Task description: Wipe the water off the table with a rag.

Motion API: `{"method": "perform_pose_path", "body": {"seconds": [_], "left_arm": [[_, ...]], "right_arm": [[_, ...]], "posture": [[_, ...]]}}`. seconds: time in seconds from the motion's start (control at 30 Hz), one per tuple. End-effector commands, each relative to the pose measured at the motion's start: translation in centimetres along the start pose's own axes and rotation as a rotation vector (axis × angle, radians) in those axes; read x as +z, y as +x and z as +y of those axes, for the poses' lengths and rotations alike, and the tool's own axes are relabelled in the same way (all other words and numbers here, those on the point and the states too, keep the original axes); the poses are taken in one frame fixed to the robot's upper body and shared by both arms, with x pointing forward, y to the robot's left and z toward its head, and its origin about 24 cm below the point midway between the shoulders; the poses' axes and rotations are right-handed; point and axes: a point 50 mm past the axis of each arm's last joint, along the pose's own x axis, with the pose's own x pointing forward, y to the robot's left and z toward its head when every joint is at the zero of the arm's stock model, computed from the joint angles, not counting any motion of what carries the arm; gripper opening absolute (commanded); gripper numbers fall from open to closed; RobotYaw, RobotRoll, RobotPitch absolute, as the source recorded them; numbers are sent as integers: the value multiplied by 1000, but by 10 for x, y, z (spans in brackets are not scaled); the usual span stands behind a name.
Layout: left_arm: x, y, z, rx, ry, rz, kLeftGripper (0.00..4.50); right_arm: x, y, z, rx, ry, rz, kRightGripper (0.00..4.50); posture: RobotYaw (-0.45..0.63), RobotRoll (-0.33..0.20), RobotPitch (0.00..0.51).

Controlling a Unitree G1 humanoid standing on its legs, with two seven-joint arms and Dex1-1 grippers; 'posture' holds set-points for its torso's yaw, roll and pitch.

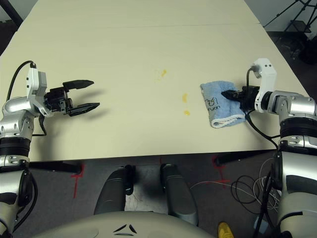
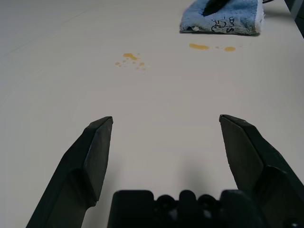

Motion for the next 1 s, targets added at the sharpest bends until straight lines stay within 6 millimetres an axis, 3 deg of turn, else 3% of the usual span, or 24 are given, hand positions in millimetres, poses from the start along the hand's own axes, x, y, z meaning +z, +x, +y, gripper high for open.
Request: {"method": "perform_pose_path", "body": {"seconds": [0.03, 0.27, 0.77, 1.0], "left_arm": [[-4, -1, -1, -13, -3, 27, 4500], [-5, -2, -2, -19, -3, 33, 4500], [-5, -4, -4, -29, 5, 47, 4500], [-5, -2, -4, -42, 8, 49, 4500]], "right_arm": [[25, -8, 12, 44, 1, -88, 30], [32, 2, 34, 113, 36, -107, 30], [-34, 37, 33, 39, 99, 99, 30], [-51, 57, 57, 130, 113, 146, 30]], "posture": [[145, 0, 220], [153, 0, 221], [164, 0, 221], [159, 0, 223]]}}
